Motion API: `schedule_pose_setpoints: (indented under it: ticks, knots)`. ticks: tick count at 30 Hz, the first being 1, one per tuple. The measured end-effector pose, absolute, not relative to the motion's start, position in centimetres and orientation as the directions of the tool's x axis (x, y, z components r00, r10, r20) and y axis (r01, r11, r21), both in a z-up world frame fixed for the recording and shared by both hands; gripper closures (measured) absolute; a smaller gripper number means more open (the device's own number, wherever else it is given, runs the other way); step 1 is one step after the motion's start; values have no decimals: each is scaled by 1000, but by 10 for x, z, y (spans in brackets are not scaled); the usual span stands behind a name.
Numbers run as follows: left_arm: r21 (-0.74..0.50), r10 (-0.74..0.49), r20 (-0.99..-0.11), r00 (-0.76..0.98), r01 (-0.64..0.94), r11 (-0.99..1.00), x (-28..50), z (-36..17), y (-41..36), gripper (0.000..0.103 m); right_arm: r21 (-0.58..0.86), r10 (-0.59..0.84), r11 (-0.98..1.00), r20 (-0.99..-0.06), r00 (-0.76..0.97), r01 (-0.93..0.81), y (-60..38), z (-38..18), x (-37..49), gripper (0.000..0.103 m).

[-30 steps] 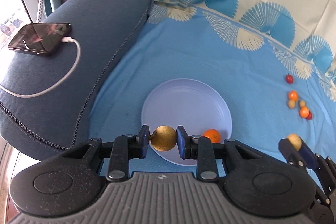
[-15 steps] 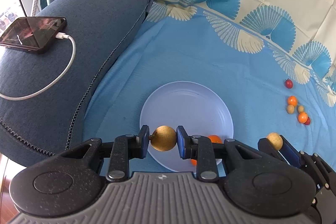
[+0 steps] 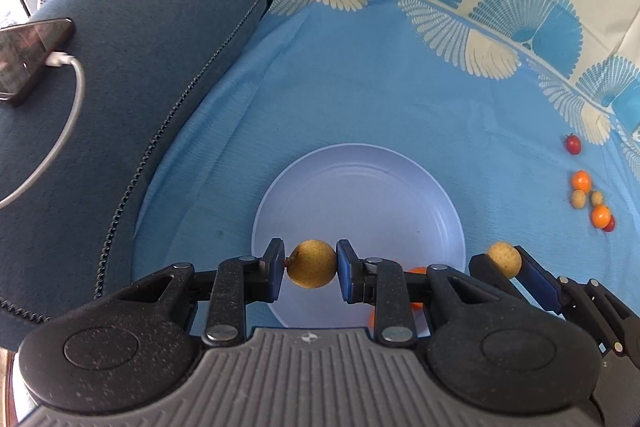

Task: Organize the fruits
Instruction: 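Carry both tan fruits over the plate and open both tools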

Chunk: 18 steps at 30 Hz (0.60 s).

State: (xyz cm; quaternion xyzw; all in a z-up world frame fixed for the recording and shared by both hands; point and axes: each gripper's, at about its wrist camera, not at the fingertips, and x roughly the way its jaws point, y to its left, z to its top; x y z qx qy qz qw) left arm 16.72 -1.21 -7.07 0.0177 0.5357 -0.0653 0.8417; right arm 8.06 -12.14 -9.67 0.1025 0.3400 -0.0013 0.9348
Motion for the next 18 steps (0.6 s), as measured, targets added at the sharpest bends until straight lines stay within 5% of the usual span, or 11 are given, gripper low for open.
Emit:
schedule_pose_setpoints:
  ticks: [13, 15, 17, 18]
  knots:
    - [-10, -56, -932, 358, 130, 992, 193, -117, -26, 67, 154, 68, 987, -686, 725, 53, -118, -128, 119, 75]
    - [-30, -80, -929, 361, 143, 989, 195, -117, -25, 21, 150, 74, 988, -689, 721, 42, -117, -130, 123, 75]
    - [-42, -91, -911, 403, 129, 991, 193, -109, -21, 0, 151, 81, 988, -687, 722, 33, -118, -128, 126, 70]
    - [-47, -97, -897, 431, 125, 991, 190, -103, -19, 0, 149, 78, 988, -681, 728, 33, -118, -126, 126, 59]
